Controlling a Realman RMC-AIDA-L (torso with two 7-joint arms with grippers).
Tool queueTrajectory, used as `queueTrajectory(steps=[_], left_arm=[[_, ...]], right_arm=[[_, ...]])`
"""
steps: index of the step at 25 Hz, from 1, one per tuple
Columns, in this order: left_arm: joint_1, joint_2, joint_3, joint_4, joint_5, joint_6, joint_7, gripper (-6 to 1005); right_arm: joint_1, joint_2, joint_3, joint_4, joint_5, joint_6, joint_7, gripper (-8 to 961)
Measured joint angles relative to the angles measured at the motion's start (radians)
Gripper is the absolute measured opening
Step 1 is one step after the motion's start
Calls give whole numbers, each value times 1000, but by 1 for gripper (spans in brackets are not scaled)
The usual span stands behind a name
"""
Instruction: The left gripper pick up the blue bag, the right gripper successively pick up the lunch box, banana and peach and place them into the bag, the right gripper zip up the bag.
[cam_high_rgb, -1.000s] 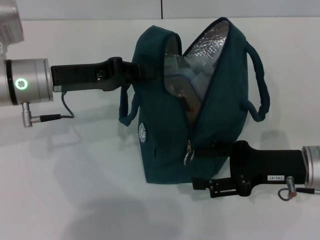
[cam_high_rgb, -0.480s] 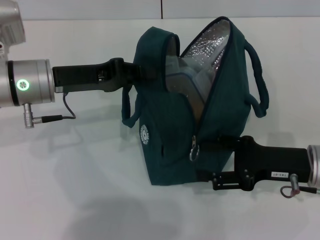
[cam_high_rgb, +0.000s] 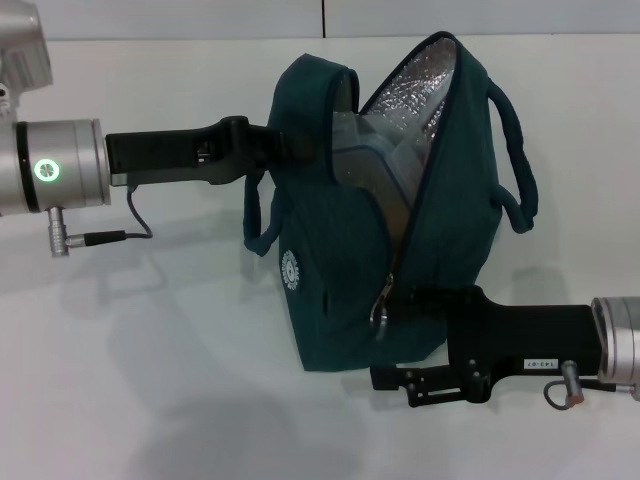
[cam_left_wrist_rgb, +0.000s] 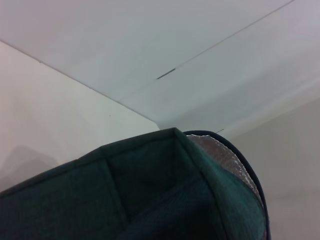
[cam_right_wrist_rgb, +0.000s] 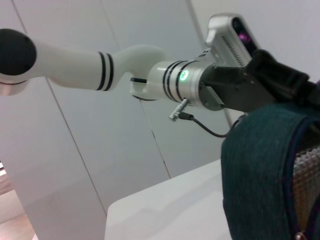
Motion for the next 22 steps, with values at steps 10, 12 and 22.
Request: queueTrajectory(steps=[10, 12, 22], left_arm=[[1, 0, 0, 0, 0, 2, 1, 53], [1, 0, 0, 0, 0, 3, 1, 54], [1, 0, 0, 0, 0, 4, 1, 58]], right_arm=[[-15, 0, 3, 5, 15, 6, -3, 769], [-17, 0, 3, 6, 16, 6, -3, 765], [-21, -1, -2, -2, 16, 37, -3, 698]])
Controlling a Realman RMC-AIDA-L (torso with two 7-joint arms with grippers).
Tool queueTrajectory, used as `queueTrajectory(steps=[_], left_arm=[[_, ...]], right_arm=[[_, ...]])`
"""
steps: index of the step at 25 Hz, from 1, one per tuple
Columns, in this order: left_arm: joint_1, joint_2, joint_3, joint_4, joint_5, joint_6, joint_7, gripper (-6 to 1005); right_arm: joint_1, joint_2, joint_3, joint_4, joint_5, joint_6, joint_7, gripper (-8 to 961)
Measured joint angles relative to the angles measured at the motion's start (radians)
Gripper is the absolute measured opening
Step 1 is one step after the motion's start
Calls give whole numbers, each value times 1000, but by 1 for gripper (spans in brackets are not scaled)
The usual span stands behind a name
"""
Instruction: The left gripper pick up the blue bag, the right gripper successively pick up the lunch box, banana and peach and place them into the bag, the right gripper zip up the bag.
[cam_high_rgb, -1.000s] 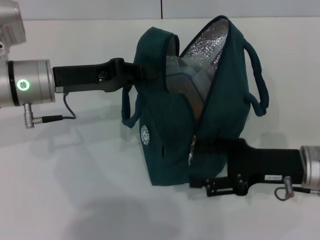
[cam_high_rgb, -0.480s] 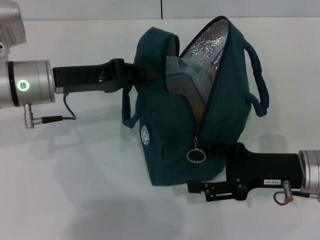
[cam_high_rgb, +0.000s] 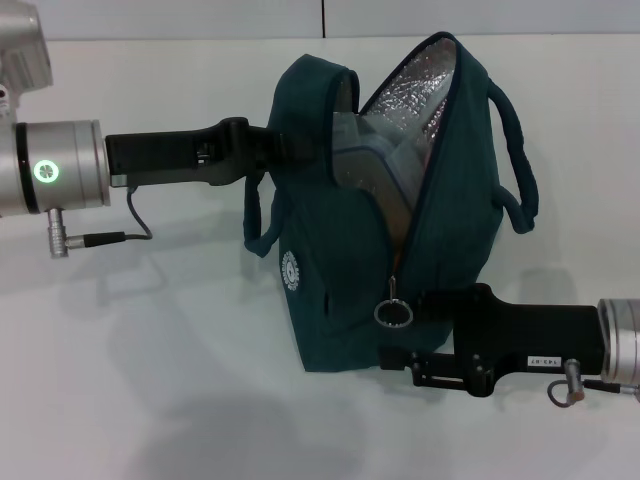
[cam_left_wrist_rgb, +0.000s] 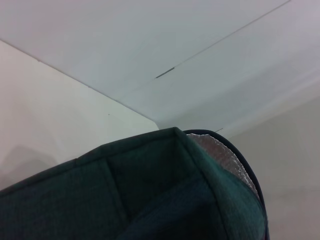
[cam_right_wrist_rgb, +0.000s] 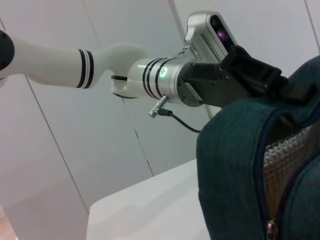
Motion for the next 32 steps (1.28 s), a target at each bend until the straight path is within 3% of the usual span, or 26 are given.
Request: queueTrajectory(steps=[8, 14, 16, 22, 32], left_arm=[[0, 1, 0, 0, -1, 0, 0, 61], [0, 0, 0, 0, -2, 0, 1, 63], [0, 0, 0, 0, -2, 1, 2, 64], [0, 0, 0, 0, -2, 2, 3, 66], [7, -1, 2, 0, -2, 2, 24, 70]], right_arm=[[-1, 1, 3, -1, 0, 23, -1, 501], [-1, 2, 3, -1, 12, 25, -1, 266], [-1, 2, 3, -1, 12, 25, -1, 54], [-6, -1, 3, 4, 26, 25, -1, 7], [-72, -11, 46, -12, 51, -38, -20, 8]])
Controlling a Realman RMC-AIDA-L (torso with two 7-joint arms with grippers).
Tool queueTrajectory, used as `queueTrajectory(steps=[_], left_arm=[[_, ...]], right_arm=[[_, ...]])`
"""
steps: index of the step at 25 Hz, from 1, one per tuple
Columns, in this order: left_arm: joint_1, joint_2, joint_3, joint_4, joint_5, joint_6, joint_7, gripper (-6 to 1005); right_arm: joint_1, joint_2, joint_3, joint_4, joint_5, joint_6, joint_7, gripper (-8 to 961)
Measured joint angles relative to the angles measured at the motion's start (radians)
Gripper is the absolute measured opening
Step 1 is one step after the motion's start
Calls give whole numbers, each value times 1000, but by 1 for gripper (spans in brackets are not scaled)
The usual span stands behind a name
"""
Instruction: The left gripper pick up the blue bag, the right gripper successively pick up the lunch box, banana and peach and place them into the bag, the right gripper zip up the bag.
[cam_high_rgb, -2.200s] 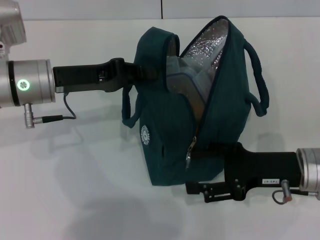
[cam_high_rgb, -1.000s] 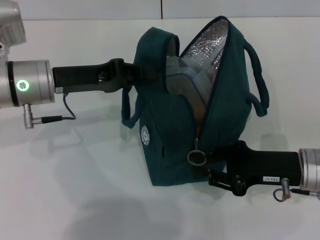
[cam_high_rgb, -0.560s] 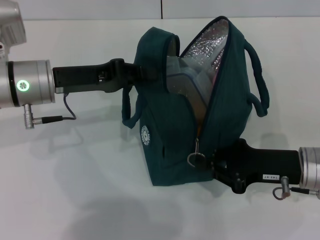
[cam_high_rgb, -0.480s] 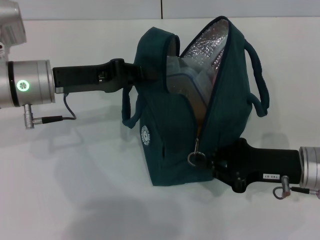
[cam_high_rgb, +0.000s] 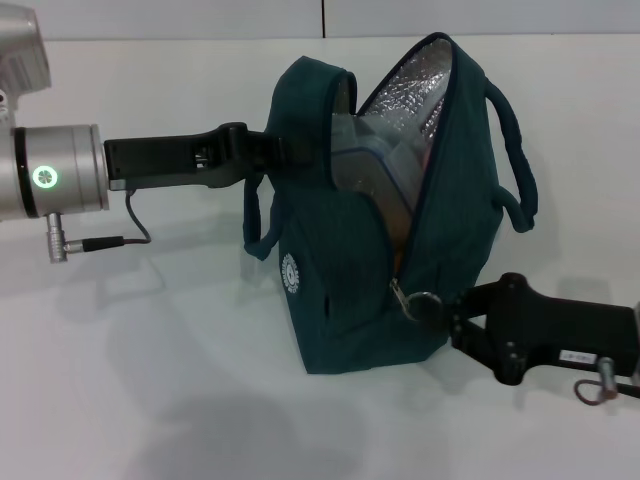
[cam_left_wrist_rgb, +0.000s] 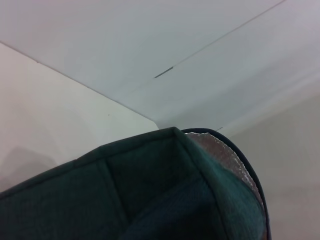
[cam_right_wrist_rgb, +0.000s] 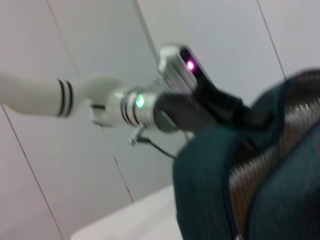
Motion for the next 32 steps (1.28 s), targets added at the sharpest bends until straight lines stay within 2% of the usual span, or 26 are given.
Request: queueTrajectory(steps=[6, 17, 22, 27, 32], left_arm=[[11, -6, 1, 0, -21, 4, 58, 72], [64, -10, 3, 4, -125, 15, 155, 76], [77, -17, 2, 5, -143, 22, 206, 293], [103, -21, 2, 16, -223, 87, 313, 492], [135, -16, -1, 16, -267, 96, 380, 672]], right_arm=[[-31, -1, 84, -2, 4, -110, -74, 9], [-23, 5, 89, -1, 36, -119, -84, 11], [-18, 4, 90, -1, 55, -120, -86, 11], [-12, 6, 90, -1, 73, -119, -96, 12], [8, 7, 90, 0, 92, -119, -97, 13]])
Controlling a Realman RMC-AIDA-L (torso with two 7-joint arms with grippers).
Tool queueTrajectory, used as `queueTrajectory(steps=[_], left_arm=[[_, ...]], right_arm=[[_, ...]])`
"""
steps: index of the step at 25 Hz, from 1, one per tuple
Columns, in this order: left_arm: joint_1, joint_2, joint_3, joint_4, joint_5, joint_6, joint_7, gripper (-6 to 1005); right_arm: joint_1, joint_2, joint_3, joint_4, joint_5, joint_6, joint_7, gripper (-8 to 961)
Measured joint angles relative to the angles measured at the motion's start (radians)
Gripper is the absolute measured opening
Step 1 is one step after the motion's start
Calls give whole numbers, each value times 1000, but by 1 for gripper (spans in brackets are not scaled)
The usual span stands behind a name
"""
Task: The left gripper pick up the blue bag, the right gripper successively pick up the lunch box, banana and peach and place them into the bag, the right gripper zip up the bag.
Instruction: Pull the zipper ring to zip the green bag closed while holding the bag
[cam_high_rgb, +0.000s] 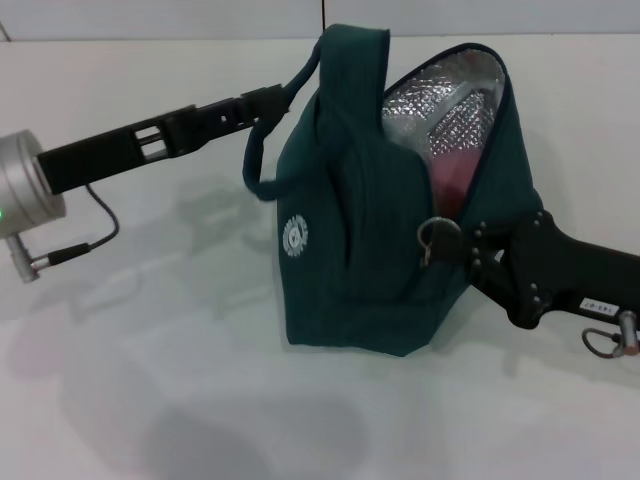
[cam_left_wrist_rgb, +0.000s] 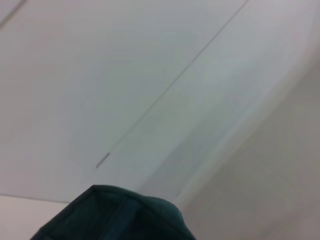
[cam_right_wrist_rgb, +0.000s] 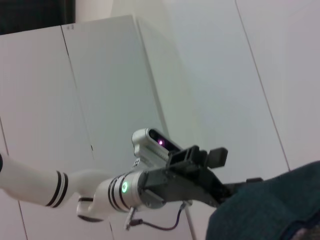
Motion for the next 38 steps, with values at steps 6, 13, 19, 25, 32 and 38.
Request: queueTrajectory(steps=[6, 13, 19, 25, 32, 38], left_arm=[[53, 5, -1, 0, -61, 15, 91, 707], [127, 13, 1, -4, -65, 63, 197, 706], [201, 4, 11, -13, -36, 110, 369, 705], [235, -18, 23, -78, 19, 108, 589, 704], [211, -26, 18, -234, 5, 36, 814, 703], [173, -26, 19, -301, -15, 2, 844, 702]], right_arm=[[25, -2, 0, 2, 22, 4, 5, 13], [61, -6, -2, 9, 23, 33, 23, 14], [85, -8, -6, 4, 18, 47, 38, 15], [125, -8, -17, 8, 14, 53, 51, 16], [179, -8, -42, 9, 13, 94, 63, 17], [199, -7, -48, 8, 13, 109, 69, 18]])
